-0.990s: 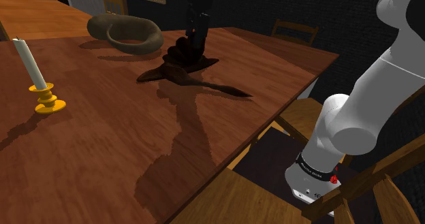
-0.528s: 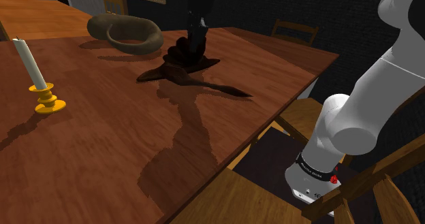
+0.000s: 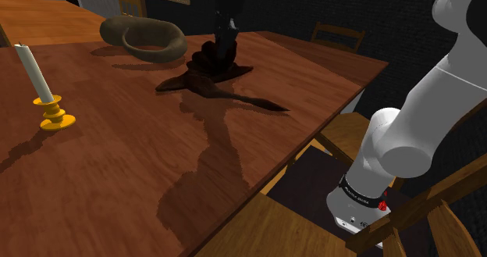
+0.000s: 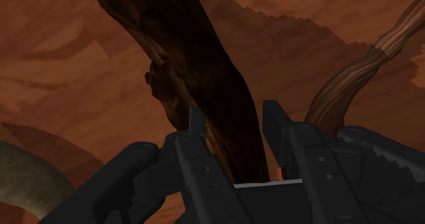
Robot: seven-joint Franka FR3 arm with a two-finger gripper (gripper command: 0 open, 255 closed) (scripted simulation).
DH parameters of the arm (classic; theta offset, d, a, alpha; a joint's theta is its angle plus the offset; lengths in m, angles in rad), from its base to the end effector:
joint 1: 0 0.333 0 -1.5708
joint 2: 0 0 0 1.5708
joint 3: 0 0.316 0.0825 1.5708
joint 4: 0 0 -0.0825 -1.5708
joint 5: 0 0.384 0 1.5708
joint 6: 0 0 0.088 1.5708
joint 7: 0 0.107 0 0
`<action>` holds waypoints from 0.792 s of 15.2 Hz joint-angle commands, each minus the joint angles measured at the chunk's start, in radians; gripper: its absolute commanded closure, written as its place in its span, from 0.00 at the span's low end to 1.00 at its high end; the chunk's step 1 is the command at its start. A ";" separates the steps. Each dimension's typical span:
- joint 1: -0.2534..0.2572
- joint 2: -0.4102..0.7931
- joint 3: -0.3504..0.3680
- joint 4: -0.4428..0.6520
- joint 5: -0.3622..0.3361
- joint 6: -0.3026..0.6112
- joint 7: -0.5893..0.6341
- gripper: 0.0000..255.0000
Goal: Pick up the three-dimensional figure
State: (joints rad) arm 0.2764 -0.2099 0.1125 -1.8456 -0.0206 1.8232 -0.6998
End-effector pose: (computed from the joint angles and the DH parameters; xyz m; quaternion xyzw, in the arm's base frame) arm 0.4706 0.1971 0.6273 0.8508 0.5168 0.0884 0.0360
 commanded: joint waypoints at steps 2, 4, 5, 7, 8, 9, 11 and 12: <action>0.000 0.007 0.000 0.046 -0.001 -0.038 0.000 1.00; 0.000 0.014 0.001 0.080 -0.001 -0.066 -0.001 1.00; 0.000 0.018 0.001 0.098 -0.002 -0.080 -0.001 1.00; -0.001 0.026 0.001 0.134 -0.002 -0.108 -0.001 1.00; -0.001 0.030 0.001 0.153 -0.003 -0.122 -0.001 1.00; -0.001 0.035 0.002 0.172 -0.003 -0.136 -0.001 1.00; -0.001 0.045 0.002 0.211 -0.004 -0.165 -0.001 1.00; -0.001 0.051 0.002 0.231 -0.005 -0.180 -0.001 1.00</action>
State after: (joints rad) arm 0.2755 -0.1652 0.1141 -1.6376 -0.0248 1.6586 -0.7019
